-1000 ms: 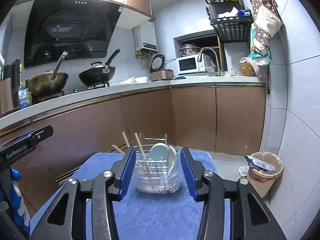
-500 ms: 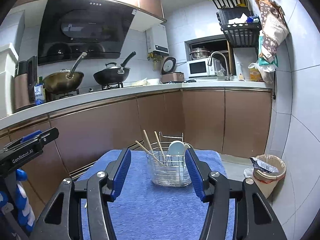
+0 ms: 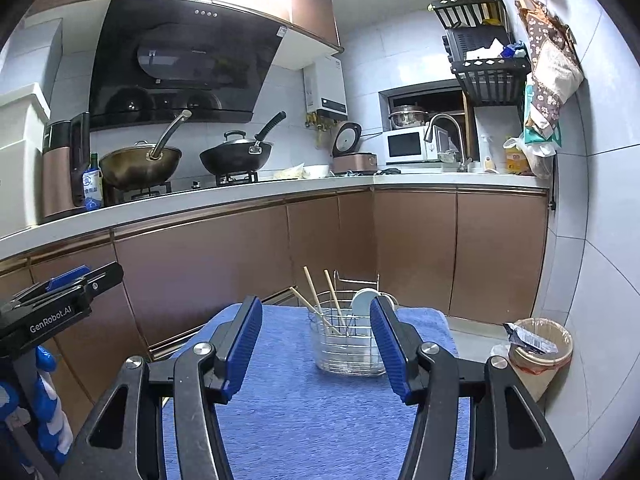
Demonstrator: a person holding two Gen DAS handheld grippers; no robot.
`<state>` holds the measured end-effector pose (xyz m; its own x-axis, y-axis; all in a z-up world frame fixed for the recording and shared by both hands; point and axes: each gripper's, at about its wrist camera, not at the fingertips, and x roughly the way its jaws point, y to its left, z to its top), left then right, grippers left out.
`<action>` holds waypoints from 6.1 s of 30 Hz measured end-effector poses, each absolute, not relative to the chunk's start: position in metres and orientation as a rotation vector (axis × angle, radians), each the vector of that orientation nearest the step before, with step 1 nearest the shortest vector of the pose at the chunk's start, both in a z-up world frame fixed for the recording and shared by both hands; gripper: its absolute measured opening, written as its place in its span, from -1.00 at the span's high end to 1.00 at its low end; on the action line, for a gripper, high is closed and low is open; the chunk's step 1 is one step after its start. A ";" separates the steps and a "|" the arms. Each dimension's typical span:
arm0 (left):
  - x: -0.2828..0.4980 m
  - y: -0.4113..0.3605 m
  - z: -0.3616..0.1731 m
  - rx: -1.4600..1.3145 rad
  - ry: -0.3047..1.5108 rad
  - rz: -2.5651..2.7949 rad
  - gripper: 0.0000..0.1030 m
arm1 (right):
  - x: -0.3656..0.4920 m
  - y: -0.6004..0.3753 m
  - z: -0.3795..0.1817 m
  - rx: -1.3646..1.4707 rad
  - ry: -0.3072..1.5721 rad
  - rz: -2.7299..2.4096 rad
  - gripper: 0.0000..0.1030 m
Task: Organize utensils
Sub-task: 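Withdraw both tools from the holder back over the towel, then lower both tools onto the remaining bamboo chopsticks on the towel, then close the left tool on one chopstick while the right tool closes on another, then carry both chopsticks into the wire holder and open both tools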
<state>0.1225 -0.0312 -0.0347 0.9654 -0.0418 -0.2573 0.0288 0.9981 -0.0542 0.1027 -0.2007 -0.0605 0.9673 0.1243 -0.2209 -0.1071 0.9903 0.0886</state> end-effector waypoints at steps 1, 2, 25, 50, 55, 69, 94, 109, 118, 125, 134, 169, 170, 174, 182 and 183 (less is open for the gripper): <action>0.122 -0.031 -0.035 -0.049 0.262 -0.035 -0.14 | 0.103 -0.200 -0.061 0.076 0.229 0.118 -0.04; 0.122 -0.031 -0.035 -0.049 0.262 -0.035 -0.14 | 0.103 -0.199 -0.061 0.076 0.231 0.119 -0.04; 0.141 -0.036 -0.054 -0.011 0.319 -0.016 -0.14 | 0.129 -0.205 -0.086 0.105 0.307 0.127 -0.21; 0.151 -0.028 -0.062 0.010 0.339 0.030 -0.14 | 0.144 -0.198 -0.095 0.070 0.306 0.101 -1.00; 0.155 -0.024 -0.066 0.004 0.357 0.037 -0.14 | 0.148 -0.197 -0.098 0.060 0.303 0.109 -1.00; 0.212 0.064 -0.088 -0.224 0.564 -0.040 -0.14 | 0.189 -0.168 -0.117 0.022 0.461 0.229 -1.00; 0.415 0.027 -0.224 -0.220 1.145 -0.260 0.73 | 0.313 -0.128 -0.206 0.016 0.801 0.456 0.04; 0.433 0.056 -0.235 -0.200 1.206 -0.169 0.74 | 0.395 -0.067 -0.238 0.107 1.053 0.591 0.71; 0.436 0.063 -0.246 -0.221 1.251 -0.177 0.74 | 0.429 -0.045 -0.247 0.067 1.144 0.529 0.71; 0.440 0.063 -0.255 -0.226 1.285 -0.181 0.74 | 0.445 -0.024 -0.253 -0.037 1.186 0.477 0.71; 0.445 0.060 -0.255 -0.217 1.313 -0.170 0.75 | 0.446 -0.008 -0.258 -0.153 1.204 0.464 0.81; 0.310 0.006 -0.054 -0.322 0.619 -0.296 0.90 | 0.249 -0.202 -0.048 0.130 0.360 0.490 0.89; 0.310 -0.003 -0.040 -0.337 0.568 -0.324 0.90 | 0.250 -0.209 -0.035 0.137 0.295 0.471 0.89; 0.313 -0.032 0.000 -0.367 0.410 -0.371 0.90 | 0.267 -0.216 -0.013 0.162 0.155 0.433 0.89; 0.355 -0.093 0.012 -0.375 0.226 -0.365 0.90 | 0.333 -0.241 -0.027 0.220 0.038 0.351 0.89; 0.364 -0.100 0.008 -0.371 0.220 -0.353 0.90 | 0.336 -0.244 -0.029 0.225 0.034 0.347 0.89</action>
